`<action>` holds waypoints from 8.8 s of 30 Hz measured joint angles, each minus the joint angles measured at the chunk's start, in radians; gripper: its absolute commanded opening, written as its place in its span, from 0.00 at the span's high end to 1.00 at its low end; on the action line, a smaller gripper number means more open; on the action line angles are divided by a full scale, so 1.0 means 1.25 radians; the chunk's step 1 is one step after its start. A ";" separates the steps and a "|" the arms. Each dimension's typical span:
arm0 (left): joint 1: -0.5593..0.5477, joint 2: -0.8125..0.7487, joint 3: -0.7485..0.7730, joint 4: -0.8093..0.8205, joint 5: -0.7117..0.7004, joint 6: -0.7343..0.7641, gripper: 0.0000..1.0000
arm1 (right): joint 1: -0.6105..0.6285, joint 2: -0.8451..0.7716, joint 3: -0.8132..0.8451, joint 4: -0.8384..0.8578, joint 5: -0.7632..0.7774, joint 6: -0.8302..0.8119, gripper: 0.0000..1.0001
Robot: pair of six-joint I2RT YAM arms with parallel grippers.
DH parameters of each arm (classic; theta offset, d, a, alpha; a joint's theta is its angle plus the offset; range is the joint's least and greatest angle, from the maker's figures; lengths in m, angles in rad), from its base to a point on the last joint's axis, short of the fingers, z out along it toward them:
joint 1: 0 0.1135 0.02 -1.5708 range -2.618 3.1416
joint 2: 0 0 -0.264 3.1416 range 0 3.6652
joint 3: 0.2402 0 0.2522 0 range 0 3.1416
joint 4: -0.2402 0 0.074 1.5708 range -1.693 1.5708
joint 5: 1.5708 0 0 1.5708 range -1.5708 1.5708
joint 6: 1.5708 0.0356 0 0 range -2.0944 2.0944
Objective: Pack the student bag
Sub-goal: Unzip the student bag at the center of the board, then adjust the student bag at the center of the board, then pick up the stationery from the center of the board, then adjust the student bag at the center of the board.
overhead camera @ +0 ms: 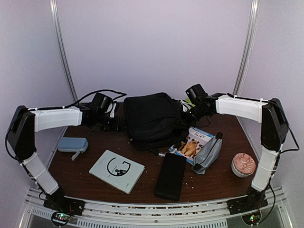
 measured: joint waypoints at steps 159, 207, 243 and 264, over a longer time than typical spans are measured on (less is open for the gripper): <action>-0.176 0.144 0.262 -0.149 -0.289 -0.102 0.69 | 0.016 -0.349 -0.378 0.078 0.338 0.057 0.42; -0.214 0.026 0.163 -0.143 -0.276 0.215 0.24 | 0.006 -0.609 -0.597 0.004 0.446 0.213 1.00; -0.327 0.411 0.447 -0.320 -0.478 0.497 0.85 | 0.006 -0.730 -0.615 0.028 0.335 0.131 1.00; -0.140 0.100 0.509 -0.374 -0.239 0.232 1.00 | 0.079 -0.538 -0.429 0.415 0.118 0.226 1.00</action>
